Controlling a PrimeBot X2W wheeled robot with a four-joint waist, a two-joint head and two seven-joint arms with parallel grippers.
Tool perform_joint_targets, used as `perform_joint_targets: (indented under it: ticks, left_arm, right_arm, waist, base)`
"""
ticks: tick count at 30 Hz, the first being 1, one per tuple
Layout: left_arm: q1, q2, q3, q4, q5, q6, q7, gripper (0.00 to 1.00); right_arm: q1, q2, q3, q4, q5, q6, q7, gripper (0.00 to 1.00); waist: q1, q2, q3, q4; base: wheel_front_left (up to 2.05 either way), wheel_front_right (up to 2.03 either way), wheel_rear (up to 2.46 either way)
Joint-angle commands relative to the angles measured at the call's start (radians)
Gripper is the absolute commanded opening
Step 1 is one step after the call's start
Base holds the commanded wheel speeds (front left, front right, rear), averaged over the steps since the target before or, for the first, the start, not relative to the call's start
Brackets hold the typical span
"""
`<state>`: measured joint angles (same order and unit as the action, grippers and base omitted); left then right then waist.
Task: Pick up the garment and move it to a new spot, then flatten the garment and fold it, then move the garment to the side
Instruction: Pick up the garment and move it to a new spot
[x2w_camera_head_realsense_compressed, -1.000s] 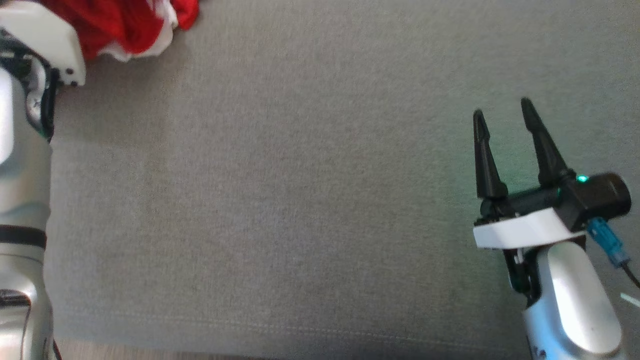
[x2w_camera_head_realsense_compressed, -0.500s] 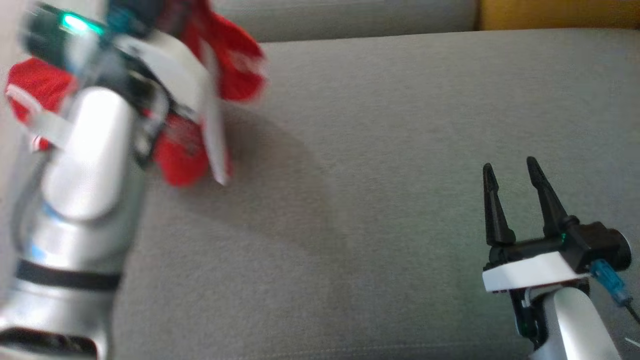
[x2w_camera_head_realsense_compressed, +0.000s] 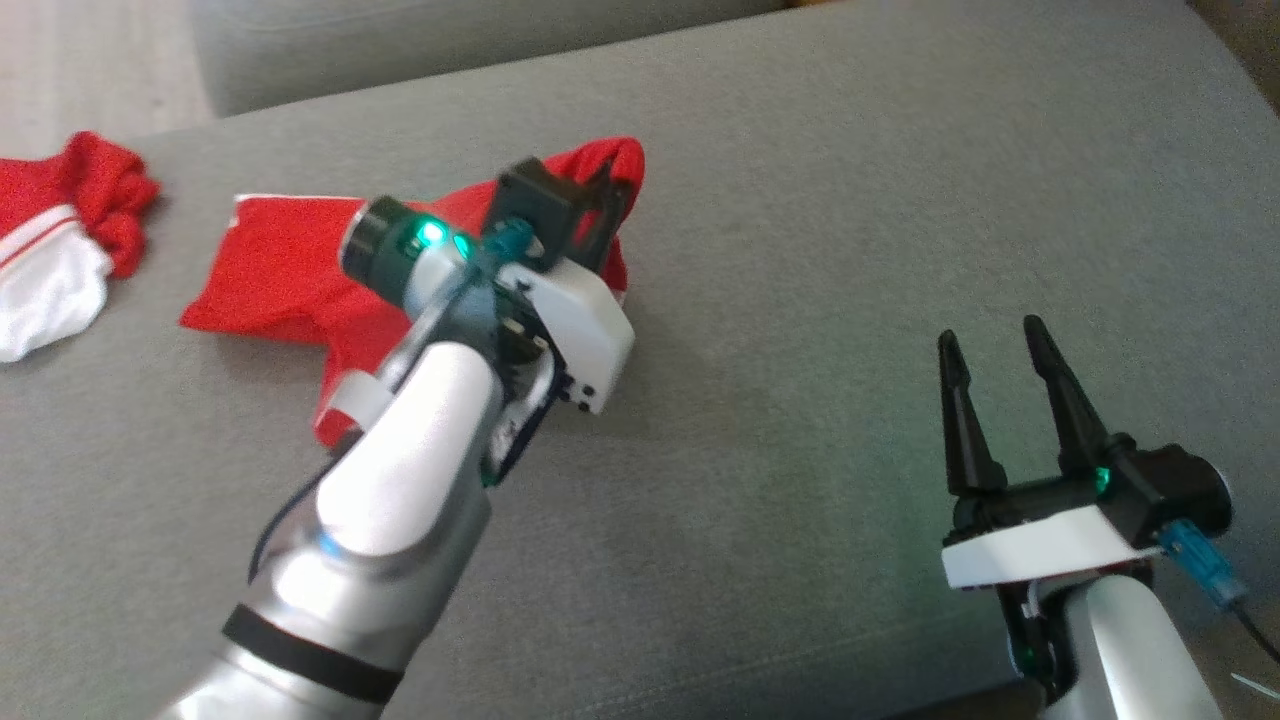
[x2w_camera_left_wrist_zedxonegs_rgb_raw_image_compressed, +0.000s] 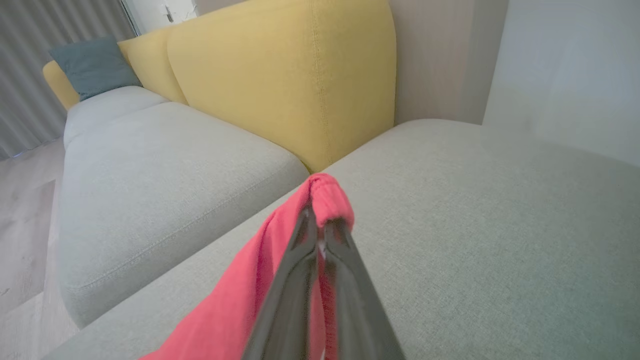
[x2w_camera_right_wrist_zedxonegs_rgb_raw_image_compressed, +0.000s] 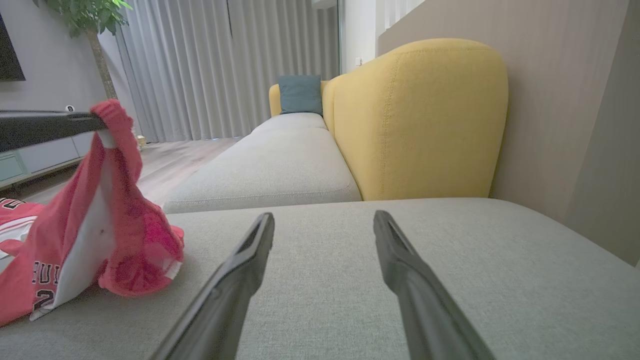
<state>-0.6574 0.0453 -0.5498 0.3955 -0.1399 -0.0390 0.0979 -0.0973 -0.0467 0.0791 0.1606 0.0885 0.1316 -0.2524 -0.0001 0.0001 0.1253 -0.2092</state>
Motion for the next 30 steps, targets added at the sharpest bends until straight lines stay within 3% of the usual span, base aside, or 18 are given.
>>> perform_joint_targets:
  ticks: [1, 10, 11, 12, 13, 21, 30]
  left_arm:
    - [-0.038, 0.008, 0.009, -0.018, -0.003, 0.017, -0.018, 0.0]
    - [-0.068, 0.005, -0.175, 0.087, -0.103, 0.098, -0.088, 0.0]
    - [-0.073, 0.005, -0.192, 0.101, -0.108, 0.106, -0.1, 0.07]
    - [-0.077, 0.005, -0.208, 0.116, -0.112, 0.112, -0.112, 0.49]
    - [-0.081, 0.005, -0.221, 0.13, -0.117, 0.116, -0.126, 0.98]
    - [-0.065, 0.005, -0.279, 0.225, -0.193, 0.128, -0.204, 1.0]
    - [-0.005, 0.023, -0.253, 0.238, -0.24, 0.151, -0.323, 1.0]
  right_arm:
    - [-0.053, -0.004, 0.031, -0.034, 0.012, -0.001, -0.009, 1.0]
    - [-0.074, -0.004, 0.056, -0.032, 0.04, -0.001, -0.009, 1.0]
    - [-0.075, -0.004, 0.056, -0.032, 0.041, -0.001, -0.009, 1.0]
    - [-0.076, -0.004, 0.055, -0.032, 0.042, -0.001, -0.009, 1.0]
    - [-0.078, -0.004, 0.053, -0.032, 0.043, -0.001, -0.009, 1.0]
    - [-0.085, -0.004, 0.031, -0.021, 0.037, -0.001, -0.009, 1.0]
    - [-0.077, -0.004, -0.009, -0.016, 0.01, -0.001, -0.009, 1.0]
  waist:
    - [0.0001, -0.0001, 0.035, -0.046]
    - [0.0001, -0.0001, 0.092, -0.11]
    - [0.0001, -0.0001, 0.095, -0.11]
    - [0.0001, -0.0001, 0.098, -0.109]
    - [0.0001, -0.0001, 0.1, -0.106]
    - [0.0001, -0.0001, 0.091, -0.035]
    - [0.0001, -0.0001, 0.041, 0.054]
  base:
    - [0.0, 0.0, 0.0]
    - [0.0, 0.0, 0.0]
    - [0.0, 0.0, 0.0]
    - [0.0, 0.0, 0.0]
    - [0.0, 0.0, 0.0]
    - [0.0, 0.0, 0.0]
    - [0.0, 0.0, 0.0]
